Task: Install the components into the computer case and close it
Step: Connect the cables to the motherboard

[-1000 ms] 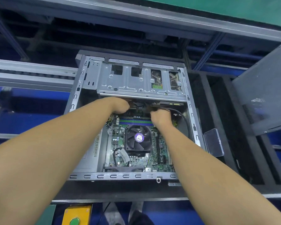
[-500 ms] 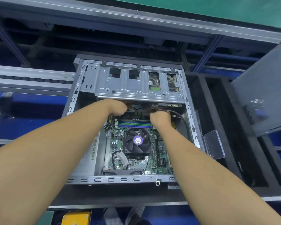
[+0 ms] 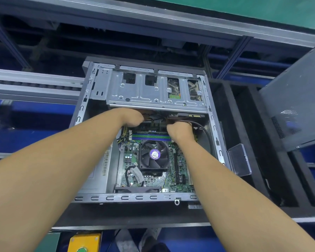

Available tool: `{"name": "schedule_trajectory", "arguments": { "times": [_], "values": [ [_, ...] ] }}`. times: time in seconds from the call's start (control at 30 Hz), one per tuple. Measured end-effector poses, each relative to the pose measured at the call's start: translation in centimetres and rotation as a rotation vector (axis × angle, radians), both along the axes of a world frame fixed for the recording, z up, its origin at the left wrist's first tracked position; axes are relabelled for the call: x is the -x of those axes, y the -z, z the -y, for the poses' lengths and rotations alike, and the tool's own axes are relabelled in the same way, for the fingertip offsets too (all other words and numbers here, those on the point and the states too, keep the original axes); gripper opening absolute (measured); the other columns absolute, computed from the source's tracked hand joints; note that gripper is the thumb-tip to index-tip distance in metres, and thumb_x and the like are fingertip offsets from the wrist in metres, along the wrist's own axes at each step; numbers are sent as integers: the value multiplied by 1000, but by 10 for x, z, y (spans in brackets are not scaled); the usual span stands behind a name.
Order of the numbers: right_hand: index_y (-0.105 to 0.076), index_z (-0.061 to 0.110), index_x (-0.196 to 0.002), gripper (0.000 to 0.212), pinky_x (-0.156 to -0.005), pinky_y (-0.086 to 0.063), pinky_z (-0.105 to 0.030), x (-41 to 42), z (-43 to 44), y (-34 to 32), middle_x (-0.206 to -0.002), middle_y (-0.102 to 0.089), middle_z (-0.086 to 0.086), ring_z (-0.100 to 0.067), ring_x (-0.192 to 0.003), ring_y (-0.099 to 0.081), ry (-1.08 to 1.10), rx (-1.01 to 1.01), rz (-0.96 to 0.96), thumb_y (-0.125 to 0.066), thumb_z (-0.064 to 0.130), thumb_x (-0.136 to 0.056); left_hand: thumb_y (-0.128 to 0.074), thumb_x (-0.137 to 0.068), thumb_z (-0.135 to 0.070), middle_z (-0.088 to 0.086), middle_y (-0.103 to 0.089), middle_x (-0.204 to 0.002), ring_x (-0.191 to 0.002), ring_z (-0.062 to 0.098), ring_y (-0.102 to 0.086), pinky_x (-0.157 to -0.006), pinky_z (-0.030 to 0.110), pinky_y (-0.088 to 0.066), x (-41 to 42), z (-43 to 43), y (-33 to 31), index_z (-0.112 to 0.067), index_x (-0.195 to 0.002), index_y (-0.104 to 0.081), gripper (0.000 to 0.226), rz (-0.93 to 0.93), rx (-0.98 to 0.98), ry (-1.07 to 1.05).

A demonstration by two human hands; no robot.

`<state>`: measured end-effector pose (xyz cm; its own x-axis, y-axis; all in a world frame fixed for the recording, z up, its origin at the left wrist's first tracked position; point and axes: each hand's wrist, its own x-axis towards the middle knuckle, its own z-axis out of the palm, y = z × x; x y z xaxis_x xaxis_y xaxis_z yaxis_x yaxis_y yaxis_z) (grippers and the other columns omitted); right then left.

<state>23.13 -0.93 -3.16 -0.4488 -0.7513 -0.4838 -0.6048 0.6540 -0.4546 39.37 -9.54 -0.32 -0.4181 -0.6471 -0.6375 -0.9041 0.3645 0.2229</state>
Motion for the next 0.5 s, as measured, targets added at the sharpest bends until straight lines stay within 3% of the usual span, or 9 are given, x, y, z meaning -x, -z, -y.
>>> {"name": "schedule_trajectory", "arguments": {
  "times": [0.07, 0.13, 0.2, 0.3, 0.33, 0.4, 0.5],
  "values": [
    [-46, 11, -62, 44, -49, -32, -26, -1, -1, -2, -61, -46, -3, -19, -58, -43, -4, 2, 5, -52, 30, -101, -25, -109, -17, 6, -31, -101, -96, 17, -32, -55, 16, -26, 0, -1, 1, -16, -105, -39, 14, -21, -10, 1],
    [-44, 10, -59, 48, -53, -34, -28, -1, -2, -2, -59, -45, -4, -20, -57, -43, -6, 1, 9, -54, 31, -101, -26, -108, -13, 8, -36, -100, -89, 21, -37, -64, 23, -32, -1, -1, 1, -14, -104, -42, 17, -18, -21, 48],
    [-42, 9, -59, 47, -60, -35, -30, 1, -3, 1, -60, -44, -6, -24, -62, -44, -13, 12, -9, -52, 26, -103, -25, -107, -13, 7, -39, -94, -81, 19, -40, -70, 24, -33, -3, 0, 1, -12, -103, -42, 17, -22, -24, 27],
    [-48, 6, -63, 43, -54, -34, -29, 0, -4, 1, -64, -50, -7, -21, -57, -44, 52, 49, -16, -46, 15, -105, -27, -105, -8, 16, -43, -106, -92, 21, -40, -82, 29, -35, -3, -2, -1, -5, -107, -50, 23, -31, -45, -36],
    [-58, 3, -72, 38, -55, -37, -28, -1, -5, -1, -72, -59, -9, -23, -62, -51, 79, 39, -31, -43, 11, -106, -27, -105, -6, 18, -47, -109, -91, 20, -42, -85, 30, -36, -3, -2, -2, 0, -112, -54, 28, -29, -49, -38],
    [-68, 0, -98, 31, -69, -46, -32, -1, -5, -2, -97, -69, -15, -32, -91, -67, 28, 21, -81, -39, 7, -106, -30, -104, -7, 11, -49, -100, -84, 20, -43, -79, 29, -35, -2, -3, -4, -3, -104, -52, 23, -27, -51, -14],
    [-69, -1, -118, 36, -84, -43, -29, 2, -5, 1, -120, -68, -20, -33, -119, -61, 42, 24, -39, -41, 19, -107, -34, -105, -28, -4, -39, -77, -94, 22, -39, -65, 31, -35, -2, 0, -4, -14, -102, -45, 18, -44, -55, -90]
  ]
}}
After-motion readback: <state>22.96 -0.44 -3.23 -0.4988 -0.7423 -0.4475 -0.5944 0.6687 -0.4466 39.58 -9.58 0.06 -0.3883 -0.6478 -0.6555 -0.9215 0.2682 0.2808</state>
